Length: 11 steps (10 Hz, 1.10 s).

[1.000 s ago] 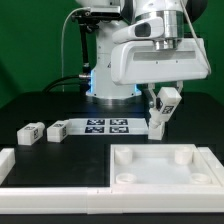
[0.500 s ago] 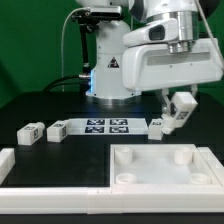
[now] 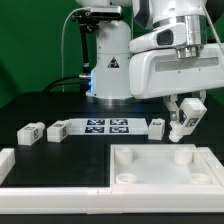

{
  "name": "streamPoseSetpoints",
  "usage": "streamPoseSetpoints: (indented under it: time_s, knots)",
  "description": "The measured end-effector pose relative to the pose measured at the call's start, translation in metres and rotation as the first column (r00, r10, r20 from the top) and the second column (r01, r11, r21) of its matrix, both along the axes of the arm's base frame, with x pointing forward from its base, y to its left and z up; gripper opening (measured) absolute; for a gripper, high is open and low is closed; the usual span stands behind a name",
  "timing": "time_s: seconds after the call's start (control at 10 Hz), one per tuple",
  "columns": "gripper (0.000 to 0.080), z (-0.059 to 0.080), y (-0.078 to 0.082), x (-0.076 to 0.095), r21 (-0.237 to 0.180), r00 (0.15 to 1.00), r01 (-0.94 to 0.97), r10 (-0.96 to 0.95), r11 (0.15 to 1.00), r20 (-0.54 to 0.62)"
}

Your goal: Assemble one leg

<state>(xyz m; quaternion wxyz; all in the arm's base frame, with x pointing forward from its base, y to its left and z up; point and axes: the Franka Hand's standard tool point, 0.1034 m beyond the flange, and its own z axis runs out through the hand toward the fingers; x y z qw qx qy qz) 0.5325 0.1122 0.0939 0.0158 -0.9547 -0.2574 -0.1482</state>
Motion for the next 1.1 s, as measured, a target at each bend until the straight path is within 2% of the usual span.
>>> streamPoseSetpoints:
  time_s: [0.1, 0.2, 0.3, 0.6, 1.1]
  knots:
    - [0.0290, 0.002, -0.009, 0.005, 0.002, 0.994, -0.014, 0.013, 1.000, 0.104]
    - [0.0290, -0.002, -0.019, 0.002, 0.019, 0.988, 0.020, -0.022, 1.000, 0.155]
    - [0.0290, -0.002, -0.019, 0.000, 0.039, 0.992, 0.068, -0.071, 0.997, 0.104]
    - [0.0290, 0.004, -0.017, 0.013, 0.074, 0.990, 0.141, -0.142, 0.987, -0.001]
    - [0.0290, 0.001, -0.017, 0.015, 0.085, 0.989, 0.142, -0.144, 0.986, 0.016]
